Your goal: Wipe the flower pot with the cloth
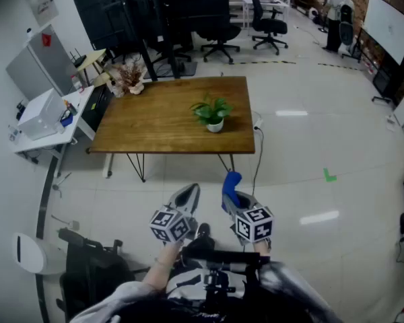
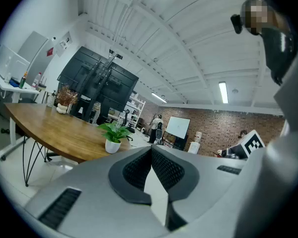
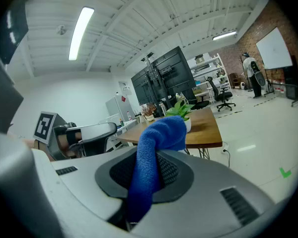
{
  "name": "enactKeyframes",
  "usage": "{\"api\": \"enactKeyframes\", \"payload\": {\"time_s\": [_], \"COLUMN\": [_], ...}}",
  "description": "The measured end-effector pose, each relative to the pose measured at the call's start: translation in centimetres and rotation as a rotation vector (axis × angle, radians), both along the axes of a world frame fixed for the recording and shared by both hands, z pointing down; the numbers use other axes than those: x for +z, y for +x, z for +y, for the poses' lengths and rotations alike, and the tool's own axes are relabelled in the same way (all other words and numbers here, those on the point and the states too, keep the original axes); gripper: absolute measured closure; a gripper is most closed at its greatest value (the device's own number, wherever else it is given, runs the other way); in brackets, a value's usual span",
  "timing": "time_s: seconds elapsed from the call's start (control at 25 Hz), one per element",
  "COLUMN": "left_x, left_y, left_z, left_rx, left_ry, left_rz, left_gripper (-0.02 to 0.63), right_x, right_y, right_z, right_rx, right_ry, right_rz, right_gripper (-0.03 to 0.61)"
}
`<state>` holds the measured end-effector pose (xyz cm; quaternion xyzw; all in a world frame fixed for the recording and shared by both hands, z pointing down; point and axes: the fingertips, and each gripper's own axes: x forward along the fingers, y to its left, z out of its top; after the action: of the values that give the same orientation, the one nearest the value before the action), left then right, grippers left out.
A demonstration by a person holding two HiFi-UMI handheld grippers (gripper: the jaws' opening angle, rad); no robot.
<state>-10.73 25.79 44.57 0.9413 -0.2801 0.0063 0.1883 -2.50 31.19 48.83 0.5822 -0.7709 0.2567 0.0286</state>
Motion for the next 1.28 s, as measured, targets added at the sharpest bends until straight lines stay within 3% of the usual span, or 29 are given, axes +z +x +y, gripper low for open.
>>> {"api": "enactKeyframes", "payload": {"time_s": [0.48, 1.0, 1.28], "left_x": [3.4, 7.3, 10.6], "left_y": [3.8, 7.4, 9.7], "left_z": [-8.1, -25.7, -30.1], "left_rx": [-0.001, 0.095, 0.151], "left_ry": [-0.074, -0.127, -0.207], "left_rz": [0.051, -0.03, -0.034], "left_gripper": [0.606, 0.606, 0.606], "right_x": [2.1, 4.1, 5.4], "right_y": [3.2, 5.9, 7.6], "right_z": [-6.7, -22.5, -25.4], "right_rx": [-0.016, 0.072, 0.141], "right_ry": [-0.035, -0.129, -0.196], "right_rz": [0.031, 0.005, 0.009], "right_gripper": [0.526, 0.526, 0.526]}}
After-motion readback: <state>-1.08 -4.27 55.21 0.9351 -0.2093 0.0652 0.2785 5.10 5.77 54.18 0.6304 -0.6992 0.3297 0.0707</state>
